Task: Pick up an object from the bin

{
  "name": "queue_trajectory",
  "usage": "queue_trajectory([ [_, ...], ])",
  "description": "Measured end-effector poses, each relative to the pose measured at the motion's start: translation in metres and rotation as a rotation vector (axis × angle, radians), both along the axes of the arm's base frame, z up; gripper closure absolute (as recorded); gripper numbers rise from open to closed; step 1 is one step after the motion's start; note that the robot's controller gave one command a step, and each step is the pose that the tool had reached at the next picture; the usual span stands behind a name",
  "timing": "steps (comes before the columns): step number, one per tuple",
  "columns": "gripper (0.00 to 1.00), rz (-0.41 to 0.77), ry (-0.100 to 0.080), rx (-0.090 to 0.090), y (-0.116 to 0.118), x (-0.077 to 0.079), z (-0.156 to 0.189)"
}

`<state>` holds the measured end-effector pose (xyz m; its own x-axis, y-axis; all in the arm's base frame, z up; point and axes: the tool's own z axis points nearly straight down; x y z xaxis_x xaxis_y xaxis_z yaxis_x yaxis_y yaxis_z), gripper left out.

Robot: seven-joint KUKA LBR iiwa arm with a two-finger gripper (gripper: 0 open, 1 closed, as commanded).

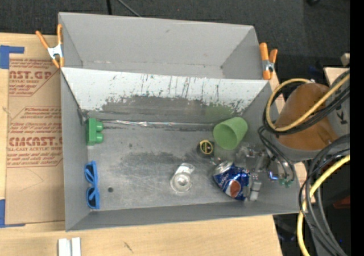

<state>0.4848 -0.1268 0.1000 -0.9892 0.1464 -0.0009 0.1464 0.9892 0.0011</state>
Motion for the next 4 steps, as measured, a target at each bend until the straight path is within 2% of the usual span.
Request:
queue_trajectory([
  [1,0.00,-0.204,0.005,0.003,0.000,-0.005,-0.028],
  [2,0.00,-0.204,0.006,0.004,0.001,-0.005,-0.026],
  [3,1.00,-0.203,0.001,0.002,0.000,-0.003,-0.026],
  [4,1.00,-0.202,-0.007,-0.002,0.000,-0.001,0.060],
])
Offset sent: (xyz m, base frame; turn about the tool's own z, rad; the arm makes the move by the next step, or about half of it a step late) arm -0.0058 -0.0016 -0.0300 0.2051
